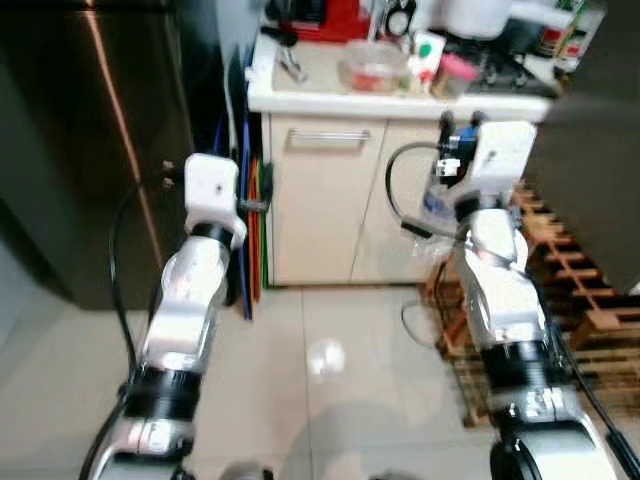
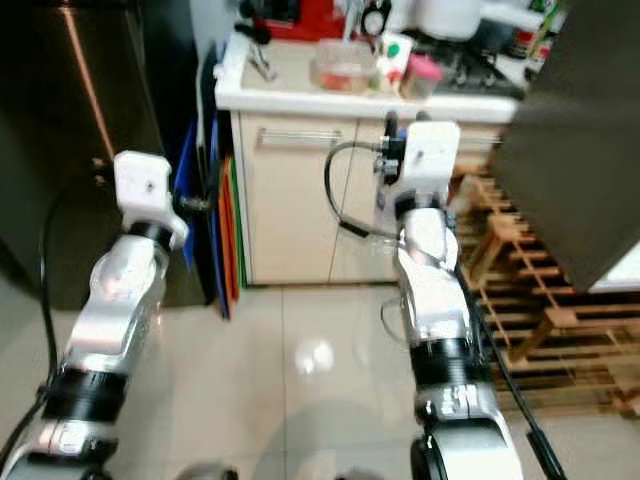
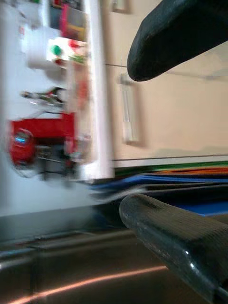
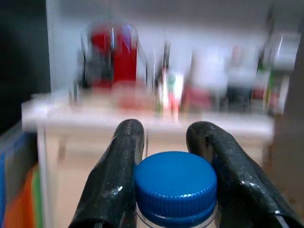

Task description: Restocking fridge

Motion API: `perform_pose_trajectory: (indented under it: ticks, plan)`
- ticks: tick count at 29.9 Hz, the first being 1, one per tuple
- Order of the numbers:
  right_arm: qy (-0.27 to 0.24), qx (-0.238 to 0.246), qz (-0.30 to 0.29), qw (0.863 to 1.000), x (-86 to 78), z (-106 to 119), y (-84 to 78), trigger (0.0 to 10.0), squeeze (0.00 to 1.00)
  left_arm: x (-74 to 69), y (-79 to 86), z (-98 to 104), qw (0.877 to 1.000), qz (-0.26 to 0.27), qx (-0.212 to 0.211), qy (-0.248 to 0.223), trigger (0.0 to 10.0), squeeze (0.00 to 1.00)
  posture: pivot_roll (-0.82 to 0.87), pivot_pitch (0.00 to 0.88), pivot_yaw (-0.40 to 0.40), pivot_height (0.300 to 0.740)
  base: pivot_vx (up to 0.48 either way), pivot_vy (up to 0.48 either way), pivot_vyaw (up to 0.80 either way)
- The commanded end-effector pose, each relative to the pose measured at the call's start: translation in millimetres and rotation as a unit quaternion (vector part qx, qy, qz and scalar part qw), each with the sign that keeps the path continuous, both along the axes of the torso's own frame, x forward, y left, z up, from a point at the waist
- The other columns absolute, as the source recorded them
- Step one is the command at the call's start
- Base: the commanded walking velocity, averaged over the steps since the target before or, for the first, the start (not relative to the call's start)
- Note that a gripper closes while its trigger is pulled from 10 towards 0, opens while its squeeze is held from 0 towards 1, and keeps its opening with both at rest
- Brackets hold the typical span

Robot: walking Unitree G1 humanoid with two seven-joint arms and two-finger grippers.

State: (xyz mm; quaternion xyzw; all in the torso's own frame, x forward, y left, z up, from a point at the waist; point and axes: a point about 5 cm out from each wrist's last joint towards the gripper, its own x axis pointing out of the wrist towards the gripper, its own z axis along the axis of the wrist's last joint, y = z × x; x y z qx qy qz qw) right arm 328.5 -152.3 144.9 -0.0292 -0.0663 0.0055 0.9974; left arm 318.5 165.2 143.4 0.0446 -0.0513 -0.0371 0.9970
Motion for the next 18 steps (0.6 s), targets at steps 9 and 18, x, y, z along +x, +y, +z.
perform_pose_trajectory:
  ticks: [9, 18]
  plan:
    - [0.181, 0.037, 0.07, 0.98, -67.8, -86.4, -16.3, 10.0, 0.0, -49.6, 26.0, -77.0, 0.982, 0.01, -0.044, 0.185, 10.0, 0.0, 0.03, 0.0, -0.071, 0.732, 0.0, 0.0, 0.0]
    - [0.184, 0.068, 0.08, 0.977, -89.3, -89.0, -26.8, 10.0, 0.0, -86.1, 7.2, -79.5, 0.984, -0.085, -0.078, 0.134, 10.0, 0.0, 0.03, 0.0, -0.083, 0.732, 0.0, 0.0, 0.0]
